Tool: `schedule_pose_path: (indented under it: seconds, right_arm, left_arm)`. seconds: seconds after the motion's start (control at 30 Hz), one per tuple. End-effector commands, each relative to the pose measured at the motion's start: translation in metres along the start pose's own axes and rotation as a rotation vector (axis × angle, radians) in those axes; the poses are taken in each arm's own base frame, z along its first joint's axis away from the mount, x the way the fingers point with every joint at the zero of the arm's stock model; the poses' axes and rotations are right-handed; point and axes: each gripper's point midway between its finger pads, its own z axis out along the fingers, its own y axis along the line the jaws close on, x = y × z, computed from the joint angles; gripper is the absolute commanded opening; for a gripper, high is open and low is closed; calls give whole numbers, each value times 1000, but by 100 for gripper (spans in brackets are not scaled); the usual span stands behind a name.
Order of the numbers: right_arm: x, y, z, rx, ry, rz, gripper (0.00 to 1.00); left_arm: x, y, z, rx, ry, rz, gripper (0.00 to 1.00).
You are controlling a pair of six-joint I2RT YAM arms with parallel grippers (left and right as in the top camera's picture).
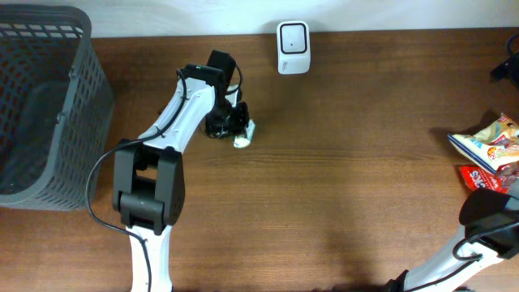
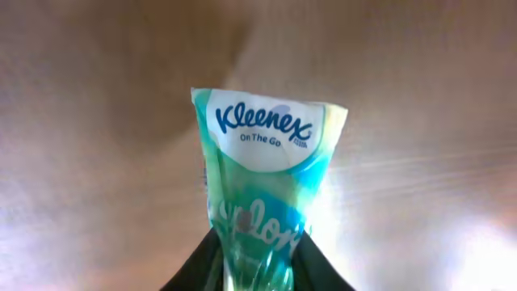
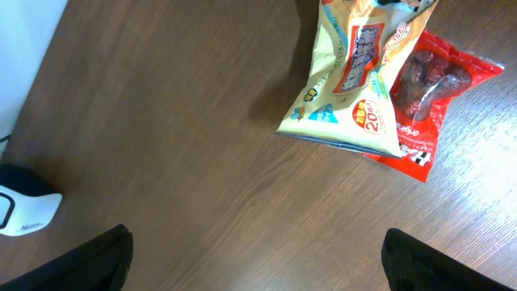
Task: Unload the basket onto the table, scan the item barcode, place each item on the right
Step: 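Grasp the green Kleenex pack with the left gripper and lift it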
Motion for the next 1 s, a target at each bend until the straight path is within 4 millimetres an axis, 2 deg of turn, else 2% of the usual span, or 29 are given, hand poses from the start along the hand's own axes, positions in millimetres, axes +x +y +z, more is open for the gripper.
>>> schedule_pose_path:
  seconds: [0.0,0.03,0.13,0.23,0.3,0.37,0.43,0.47,0.53,0.6,0.63,0.8,0.97]
  right_arm:
    - [2,2,1,-3,9,-12,98]
    - [2,2,1,-4,9,-12,98]
    - [2,2,1,-3,9,-12,99]
    - [2,2,1,-3,9,-12,98]
    - [2,2,1,-3,9,-12,98]
    - [2,2,1,-3,9,-12,98]
    - [2,2,1,-3,9,-12,98]
    - [2,2,1,-3,9,-12,98]
    - [2,2,1,-3,9,-12,98]
    - [2,2,1,-3,9,-12,98]
    - [2,2,1,-3,9,-12,98]
    - [2,2,1,-3,9,-12,98]
    - [2,2,1,-4,9,-12,98]
  left_arm:
    - [18,-11,-12,56,52,-16,62]
    - [18,-11,-12,56,52,-16,67]
    - [15,-12,-13,69,43,-15,75]
    - [16,-18,-18,114,56,-22,79]
    - [6,-15,-27,135,30,-34,79]
    - [-3,-4,-31,109,-3,-44,79]
    - [-16,26,-35,-3,-59,-69,76]
    - [-21,48,-38,-102,-90,-85,72]
    - [-24,61,-40,-152,-103,-64,69]
    - [-22,51,-39,-92,-81,21,68]
    - [-18,38,-36,-15,-58,96,68]
    - [-4,10,-21,145,-6,214,67]
    - [11,5,5,174,28,304,66]
